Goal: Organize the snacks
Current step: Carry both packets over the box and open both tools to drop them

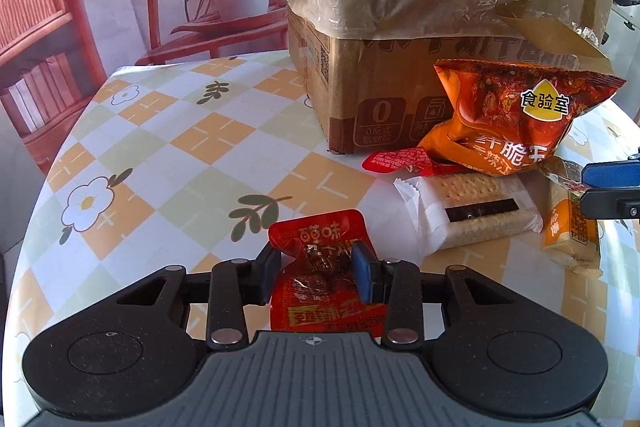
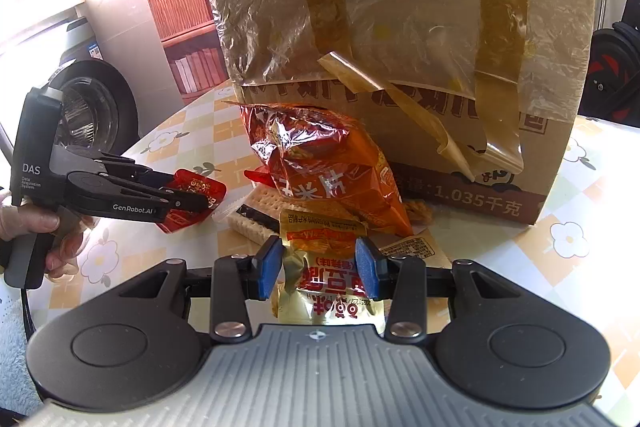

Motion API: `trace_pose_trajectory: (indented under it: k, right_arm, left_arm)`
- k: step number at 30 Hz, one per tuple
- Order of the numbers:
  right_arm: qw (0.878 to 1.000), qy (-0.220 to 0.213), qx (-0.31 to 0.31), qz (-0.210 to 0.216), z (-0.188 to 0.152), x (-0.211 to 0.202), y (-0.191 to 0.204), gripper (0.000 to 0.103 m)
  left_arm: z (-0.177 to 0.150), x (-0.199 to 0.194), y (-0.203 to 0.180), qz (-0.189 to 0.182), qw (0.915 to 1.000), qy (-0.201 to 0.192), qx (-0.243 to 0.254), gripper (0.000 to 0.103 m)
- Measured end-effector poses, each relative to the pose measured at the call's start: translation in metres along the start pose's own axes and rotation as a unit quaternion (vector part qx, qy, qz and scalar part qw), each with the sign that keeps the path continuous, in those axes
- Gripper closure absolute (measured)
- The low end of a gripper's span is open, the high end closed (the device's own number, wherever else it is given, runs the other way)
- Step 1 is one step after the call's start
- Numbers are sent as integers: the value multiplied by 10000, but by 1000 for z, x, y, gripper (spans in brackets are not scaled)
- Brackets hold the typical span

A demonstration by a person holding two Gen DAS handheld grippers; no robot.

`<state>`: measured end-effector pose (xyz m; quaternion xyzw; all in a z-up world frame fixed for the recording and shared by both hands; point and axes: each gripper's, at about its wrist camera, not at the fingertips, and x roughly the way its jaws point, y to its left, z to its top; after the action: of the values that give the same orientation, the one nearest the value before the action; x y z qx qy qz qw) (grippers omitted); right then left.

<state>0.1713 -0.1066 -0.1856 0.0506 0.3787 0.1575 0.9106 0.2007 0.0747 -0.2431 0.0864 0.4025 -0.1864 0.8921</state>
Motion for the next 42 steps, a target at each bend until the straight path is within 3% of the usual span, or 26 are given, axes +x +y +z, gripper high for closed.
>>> trace_pose_trajectory:
  k: [4,8,23,35,42]
  right_arm:
    - [10000,-27,33,15,-1,-2,0,60]
    - [10000,-58,57,52,-3,-6,-1,60]
    - [9987,-465,31,193,-6,-34,0,60]
    - [9917,-1281,-66,74,9,-84,-9,60]
    - [9794,-2013,-126,64,54,-115,-19,60]
  left_arm:
    - [-9,-18,-9,-42,9997,-207,-120,86]
    - [-11,-33,-23,30,9992,-385,-36,89]
    - [4,-85,-46,-45,9942,-1029,-302,89]
    - [52,-130,-71,-124,9822,-1864,-221,89]
    - [96,-154,-81,-232,9693,-2449,-42,89]
